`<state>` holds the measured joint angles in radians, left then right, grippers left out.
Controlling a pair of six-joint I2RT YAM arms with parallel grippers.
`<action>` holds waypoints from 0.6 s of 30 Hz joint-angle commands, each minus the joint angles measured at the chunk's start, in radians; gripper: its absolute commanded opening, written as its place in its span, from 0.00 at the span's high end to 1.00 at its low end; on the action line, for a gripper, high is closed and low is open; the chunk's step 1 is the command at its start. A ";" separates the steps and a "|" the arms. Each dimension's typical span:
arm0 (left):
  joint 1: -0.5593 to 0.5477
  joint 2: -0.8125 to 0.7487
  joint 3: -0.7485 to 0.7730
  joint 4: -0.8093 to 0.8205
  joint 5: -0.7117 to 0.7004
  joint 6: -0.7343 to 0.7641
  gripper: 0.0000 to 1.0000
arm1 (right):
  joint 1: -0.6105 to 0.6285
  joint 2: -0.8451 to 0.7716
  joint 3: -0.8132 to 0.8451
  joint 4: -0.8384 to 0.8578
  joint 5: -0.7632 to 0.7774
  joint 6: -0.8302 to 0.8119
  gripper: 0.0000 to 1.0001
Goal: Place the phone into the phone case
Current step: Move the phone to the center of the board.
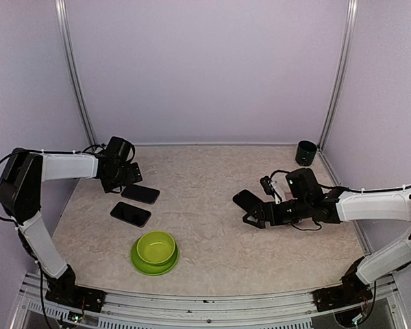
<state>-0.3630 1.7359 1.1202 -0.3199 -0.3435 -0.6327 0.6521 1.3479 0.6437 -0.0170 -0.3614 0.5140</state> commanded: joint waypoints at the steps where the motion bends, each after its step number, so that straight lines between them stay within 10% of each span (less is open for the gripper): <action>1: 0.076 -0.024 -0.067 0.131 0.070 -0.052 0.01 | 0.023 0.015 0.020 0.014 0.039 -0.002 0.00; 18: 0.129 0.180 -0.006 0.256 0.198 -0.017 0.01 | 0.044 -0.018 -0.026 0.042 0.079 0.019 0.00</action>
<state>-0.2413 1.8874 1.0920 -0.1184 -0.1852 -0.6609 0.6807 1.3540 0.6403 0.0055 -0.2977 0.5224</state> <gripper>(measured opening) 0.989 0.996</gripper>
